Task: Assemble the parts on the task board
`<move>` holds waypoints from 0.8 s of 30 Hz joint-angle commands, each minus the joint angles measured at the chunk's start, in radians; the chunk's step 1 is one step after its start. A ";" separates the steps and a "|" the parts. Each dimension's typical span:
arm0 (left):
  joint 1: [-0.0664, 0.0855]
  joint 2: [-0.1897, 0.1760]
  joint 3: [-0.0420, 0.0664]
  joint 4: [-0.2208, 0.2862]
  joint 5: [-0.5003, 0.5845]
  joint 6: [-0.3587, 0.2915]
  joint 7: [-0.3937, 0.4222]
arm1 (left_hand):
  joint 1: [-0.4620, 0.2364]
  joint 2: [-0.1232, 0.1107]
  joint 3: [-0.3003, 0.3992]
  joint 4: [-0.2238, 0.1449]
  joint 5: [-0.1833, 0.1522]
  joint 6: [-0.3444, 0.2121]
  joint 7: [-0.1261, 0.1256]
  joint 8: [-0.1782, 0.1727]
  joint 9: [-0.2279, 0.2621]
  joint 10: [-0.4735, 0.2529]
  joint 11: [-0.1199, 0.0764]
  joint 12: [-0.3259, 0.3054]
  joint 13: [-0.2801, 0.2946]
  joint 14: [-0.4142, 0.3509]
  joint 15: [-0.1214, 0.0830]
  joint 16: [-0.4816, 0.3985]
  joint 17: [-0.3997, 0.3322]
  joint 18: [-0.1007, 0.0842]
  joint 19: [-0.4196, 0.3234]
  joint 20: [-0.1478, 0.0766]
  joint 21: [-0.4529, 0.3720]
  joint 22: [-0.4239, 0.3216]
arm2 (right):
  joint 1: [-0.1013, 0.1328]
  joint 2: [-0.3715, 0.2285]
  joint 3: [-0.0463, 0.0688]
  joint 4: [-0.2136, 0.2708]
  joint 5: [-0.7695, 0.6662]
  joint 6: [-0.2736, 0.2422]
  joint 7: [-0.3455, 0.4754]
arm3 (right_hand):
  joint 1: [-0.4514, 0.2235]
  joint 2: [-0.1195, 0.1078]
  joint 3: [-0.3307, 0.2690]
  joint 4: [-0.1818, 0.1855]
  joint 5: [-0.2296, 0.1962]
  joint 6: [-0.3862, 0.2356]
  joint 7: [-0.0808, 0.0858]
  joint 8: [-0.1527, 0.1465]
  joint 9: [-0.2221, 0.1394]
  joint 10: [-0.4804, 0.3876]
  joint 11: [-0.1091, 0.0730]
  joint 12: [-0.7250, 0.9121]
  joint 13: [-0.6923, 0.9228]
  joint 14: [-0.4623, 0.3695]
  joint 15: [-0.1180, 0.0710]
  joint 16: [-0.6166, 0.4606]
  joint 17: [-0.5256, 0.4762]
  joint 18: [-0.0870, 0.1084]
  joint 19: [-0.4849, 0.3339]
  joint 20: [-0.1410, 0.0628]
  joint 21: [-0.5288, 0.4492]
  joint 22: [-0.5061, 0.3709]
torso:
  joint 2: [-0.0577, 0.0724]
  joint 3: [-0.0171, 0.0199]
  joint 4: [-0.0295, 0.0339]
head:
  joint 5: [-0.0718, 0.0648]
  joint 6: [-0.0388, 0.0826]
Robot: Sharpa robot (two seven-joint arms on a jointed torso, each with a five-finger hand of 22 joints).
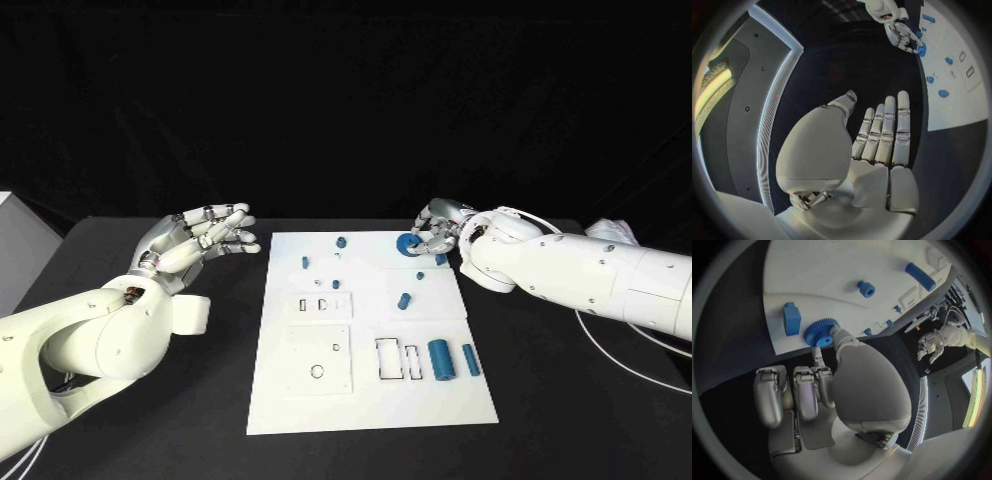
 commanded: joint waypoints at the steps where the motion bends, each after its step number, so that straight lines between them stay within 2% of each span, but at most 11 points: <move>1: 0.001 0.002 0.001 0.001 0.001 0.019 0.004 | -0.009 0.001 0.002 -0.004 -0.003 -0.005 0.036 0.005 0.001 -0.005 0.002 0.006 -0.001 -0.009 -0.001 0.002 0.001 0.008 -0.008 0.002 0.003 0.001 | -0.003 0.003 0.000 -0.005 0.025 0.038 0.002 | 0.013 0.002 0.012 0.006 0.009 0.021 -0.002 0.011 0.002 0.076 0.005 0.007 0.226 0.097 0.005 0.004 0.237 -0.020 0.079 0.004 0.007 0.231 | -0.001 -0.0002 0.0019 | -0.001 -0.004; 8: 0.001 0.001 0.001 0.001 0.001 0.020 0.003 | -0.009 0.001 0.002 -0.004 -0.003 -0.005 0.036 0.005 0.001 -0.005 0.002 0.006 -0.001 -0.009 -0.001 0.002 0.001 0.008 -0.008 0.002 0.003 0.001 | -0.006 0.005 0.000 -0.003 0.026 0.017 0.012 | 0.030 0.011 0.060 0.008 0.015 0.058 -0.010 0.022 0.004 0.083 -0.003 0.014 0.235 0.097 -0.002 0.004 0.239 -0.022 0.085 -0.001 0.012 0.239 | 0.000 -0.0007 -0.0006 | 0.001 -0.004; 11: 0.001 0.002 0.001 0.001 0.001 0.020 0.002 | -0.009 0.001 0.002 -0.004 -0.003 -0.005 0.036 0.005 0.001 -0.005 0.002 0.006 -0.001 -0.009 -0.001 0.002 0.001 0.008 -0.008 0.002 0.003 0.001 | -0.006 0.006 0.000 -0.001 0.027 -0.010 0.017 | 0.031 0.009 0.092 0.011 -0.012 0.073 -0.015 0.022 0.005 0.087 -0.007 0.019 0.239 0.097 -0.007 0.005 0.240 -0.023 0.088 -0.005 0.016 0.244 | -0.001 -0.0004 -0.0002 | 0.000 -0.004; 13: 0.001 0.002 0.001 0.001 0.001 0.021 0.002 | -0.008 0.002 0.003 -0.004 -0.003 -0.005 0.036 0.005 0.001 -0.006 0.002 0.006 -0.001 -0.009 -0.001 0.004 0.001 0.008 -0.009 0.002 0.005 0.002 | -0.006 0.007 0.000 0.000 0.029 -0.028 0.019 | 0.019 0.010 0.112 0.018 -0.055 0.083 -0.018 0.022 0.006 0.091 -0.010 0.023 0.243 0.097 -0.010 0.005 0.240 -0.024 0.091 -0.008 0.019 0.248 | -0.001 -0.0005 0.0005 | 0.000 -0.004; 14: 0.001 0.002 0.001 0.001 0.001 0.021 0.002 | -0.008 0.002 0.003 -0.004 -0.003 -0.005 0.036 0.005 0.001 -0.006 0.002 0.006 -0.001 -0.009 -0.001 0.004 0.001 0.008 -0.009 0.002 0.005 0.002 | -0.006 0.007 0.000 0.000 0.028 -0.036 0.019 | 0.019 0.011 0.115 0.018 -0.057 0.084 -0.019 0.022 0.006 0.091 -0.010 0.023 0.244 0.098 -0.010 0.005 0.241 -0.025 0.092 -0.009 0.019 0.248 | -0.001 -0.0008 0.0006 | 0.000 -0.003; 18: 0.001 0.000 0.001 0.002 0.001 0.021 0.002 | -0.008 0.003 0.003 -0.004 -0.003 -0.005 0.036 0.005 0.001 -0.006 0.002 0.006 -0.001 -0.009 -0.001 0.004 0.002 0.008 -0.009 0.002 0.005 0.002 | -0.007 0.005 0.000 0.008 0.000 -0.082 0.017 | 0.028 0.011 0.146 0.007 -0.037 0.093 -0.024 0.023 0.008 0.093 -0.015 0.025 0.246 0.098 -0.014 0.005 0.242 -0.026 0.095 -0.012 0.023 0.252 | 0.000 -0.0015 0.0005 | 0.001 0.000; 24: 0.001 0.000 0.001 0.002 0.001 0.022 0.001 | -0.008 0.003 0.003 -0.004 -0.003 -0.005 0.036 0.005 0.001 -0.006 0.002 0.006 -0.001 -0.009 -0.001 0.004 0.002 0.008 -0.009 0.002 0.005 0.002 | -0.007 -0.001 0.000 0.043 -0.081 -0.167 0.025 | 0.029 0.005 0.180 -0.006 -0.012 0.105 -0.028 0.025 0.011 0.099 -0.019 0.032 0.252 0.098 -0.019 0.006 0.244 -0.028 0.101 -0.017 0.029 0.260 | -0.002 -0.0002 -0.0011 | 0.003 -0.001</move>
